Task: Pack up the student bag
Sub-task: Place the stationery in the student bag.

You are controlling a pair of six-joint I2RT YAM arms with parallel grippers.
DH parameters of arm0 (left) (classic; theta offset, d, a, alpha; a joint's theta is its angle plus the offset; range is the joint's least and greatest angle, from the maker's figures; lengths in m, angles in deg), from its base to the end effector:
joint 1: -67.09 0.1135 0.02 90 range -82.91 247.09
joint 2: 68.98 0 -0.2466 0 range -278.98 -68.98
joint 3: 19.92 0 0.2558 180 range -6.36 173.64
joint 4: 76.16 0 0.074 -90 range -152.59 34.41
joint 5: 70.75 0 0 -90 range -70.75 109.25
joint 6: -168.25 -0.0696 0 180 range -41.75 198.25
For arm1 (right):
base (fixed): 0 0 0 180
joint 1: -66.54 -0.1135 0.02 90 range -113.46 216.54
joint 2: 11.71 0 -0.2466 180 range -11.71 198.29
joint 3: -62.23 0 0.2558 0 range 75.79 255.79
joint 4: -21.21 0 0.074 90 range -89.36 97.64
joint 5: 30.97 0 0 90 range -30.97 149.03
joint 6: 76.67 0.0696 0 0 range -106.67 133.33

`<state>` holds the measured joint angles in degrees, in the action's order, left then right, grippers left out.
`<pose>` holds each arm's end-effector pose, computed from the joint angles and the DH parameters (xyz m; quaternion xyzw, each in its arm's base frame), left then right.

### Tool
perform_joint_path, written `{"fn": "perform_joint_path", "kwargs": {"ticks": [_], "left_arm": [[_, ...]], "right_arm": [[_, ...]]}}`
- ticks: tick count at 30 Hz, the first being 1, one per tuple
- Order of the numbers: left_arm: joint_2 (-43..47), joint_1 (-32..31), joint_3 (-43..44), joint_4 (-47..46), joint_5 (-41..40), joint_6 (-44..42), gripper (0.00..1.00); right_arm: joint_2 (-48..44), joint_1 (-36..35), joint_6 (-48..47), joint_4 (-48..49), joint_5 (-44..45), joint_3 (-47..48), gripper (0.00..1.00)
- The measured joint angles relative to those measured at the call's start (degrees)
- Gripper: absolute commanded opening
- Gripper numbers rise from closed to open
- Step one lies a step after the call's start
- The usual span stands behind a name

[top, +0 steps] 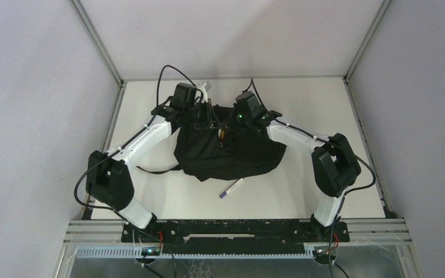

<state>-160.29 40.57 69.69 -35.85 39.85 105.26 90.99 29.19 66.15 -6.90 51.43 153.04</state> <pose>0.3333 -0.1937 0.2593 0.0689 0.8992 -0.3260 0.2837 0.3395 0.2707 0.2095 0.0940 0.8999 0.3410 0.2552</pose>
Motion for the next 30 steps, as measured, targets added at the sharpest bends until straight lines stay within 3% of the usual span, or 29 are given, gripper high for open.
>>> {"fn": "perform_joint_path", "kwargs": {"ticks": [13, 22, 24, 27, 30], "left_arm": [[-2.16, 0.09, 2.03, -2.16, 1.7, -0.07, 0.0], [-7.15, 0.13, 9.66, -1.14, 5.38, -0.42, 0.0], [-7.41, 0.15, 10.71, -0.92, 5.62, -0.57, 0.0], [-7.41, 0.2, 11.72, -0.39, 5.75, -1.25, 0.0], [-7.39, 0.2, 11.67, 0.5, 5.49, -2.25, 0.0]], "right_arm": [[-5.73, -2.56, 0.0, -3.8, 4.68, -3.5, 0.04], [-6.71, -1.09, 0.02, -2.21, 5.95, -3.5, 0.08], [-5.81, -0.42, 0.04, -0.76, 5.11, -3.48, 0.15], [-3.04, 0.94, -0.02, 1.18, 2.69, -2.89, 0.44], [-1.73, 1.79, -0.26, 1.73, 1.22, -2.8, 0.52]]}}
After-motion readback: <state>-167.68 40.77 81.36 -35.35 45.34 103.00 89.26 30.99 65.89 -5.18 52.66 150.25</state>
